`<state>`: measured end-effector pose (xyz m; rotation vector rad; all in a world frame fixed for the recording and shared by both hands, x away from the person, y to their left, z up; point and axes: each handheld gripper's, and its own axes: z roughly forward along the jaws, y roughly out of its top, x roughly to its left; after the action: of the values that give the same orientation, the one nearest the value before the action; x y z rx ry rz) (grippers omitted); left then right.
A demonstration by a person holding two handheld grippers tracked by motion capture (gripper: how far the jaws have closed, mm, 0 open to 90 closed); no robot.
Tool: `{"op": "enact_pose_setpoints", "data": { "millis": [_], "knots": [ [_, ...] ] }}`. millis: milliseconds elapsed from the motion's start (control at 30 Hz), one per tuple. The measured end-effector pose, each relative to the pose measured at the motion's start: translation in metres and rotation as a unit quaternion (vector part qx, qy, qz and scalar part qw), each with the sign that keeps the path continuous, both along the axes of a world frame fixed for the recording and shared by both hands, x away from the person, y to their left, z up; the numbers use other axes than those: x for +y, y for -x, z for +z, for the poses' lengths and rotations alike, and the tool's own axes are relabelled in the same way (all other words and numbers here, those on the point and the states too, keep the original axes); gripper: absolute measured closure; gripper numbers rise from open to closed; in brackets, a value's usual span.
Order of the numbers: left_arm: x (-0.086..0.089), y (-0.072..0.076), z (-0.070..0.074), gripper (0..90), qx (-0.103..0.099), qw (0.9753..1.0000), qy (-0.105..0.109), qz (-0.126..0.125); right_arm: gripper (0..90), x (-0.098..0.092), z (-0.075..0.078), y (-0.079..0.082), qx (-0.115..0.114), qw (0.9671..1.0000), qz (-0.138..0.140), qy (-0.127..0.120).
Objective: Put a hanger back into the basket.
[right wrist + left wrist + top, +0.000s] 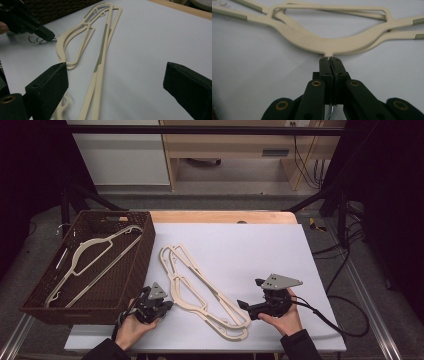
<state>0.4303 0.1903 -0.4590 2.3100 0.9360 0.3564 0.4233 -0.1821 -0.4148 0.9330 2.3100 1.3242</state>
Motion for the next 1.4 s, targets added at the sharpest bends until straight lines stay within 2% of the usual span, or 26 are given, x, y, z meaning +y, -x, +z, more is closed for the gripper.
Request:
{"op": "enact_pose_setpoints", "data": {
  "millis": [167,333,500,600,667,700,833,933,1233,1400],
  "knots": [
    [0.0,0.001,0.005,88.6,0.002,0.9999,0.012,0.003,6.7,0.004,0.0,0.001,0.0,1.0,0.006,0.001],
    [0.001,0.002,0.017,88.6,-0.006,0.9996,0.025,0.006,7.7,0.013,0.0,0.003,0.003,0.9999,0.017,-0.001],
    [0.0,0.005,0.025,88.6,-0.008,0.9992,0.036,0.012,9.0,0.03,-0.002,0.006,0.01,0.9992,0.038,-0.004],
    [0.0,0.005,0.028,88.6,-0.003,0.9991,0.04,0.014,12.2,0.044,-0.007,0.008,0.017,0.9982,0.058,0.005],
    [0.0,0.005,0.03,88.6,-0.001,0.9991,0.039,0.016,12.8,0.048,-0.009,0.008,0.021,0.9979,0.061,0.006],
    [0.0,0.005,0.031,88.7,-0.001,0.999,0.041,0.018,16.5,0.056,-0.013,0.008,0.03,0.9972,0.067,0.012],
    [-0.002,0.006,0.032,88.6,0.002,0.999,0.041,0.02,20.3,0.067,-0.021,0.008,0.042,0.9959,0.075,0.025],
    [-0.001,0.006,0.034,88.7,0.005,0.9988,0.043,0.022,29.1,0.076,-0.031,0.007,0.059,0.9941,0.084,0.033],
    [-0.001,0.007,0.037,88.7,0.004,0.9987,0.045,0.023,43.5,0.086,-0.045,0.004,0.074,0.9906,0.099,0.057],
    [-0.001,0.007,0.037,88.6,0.007,0.9985,0.05,0.023,55.2,0.091,-0.052,0.001,0.085,0.988,0.108,0.072]
  ]
}}
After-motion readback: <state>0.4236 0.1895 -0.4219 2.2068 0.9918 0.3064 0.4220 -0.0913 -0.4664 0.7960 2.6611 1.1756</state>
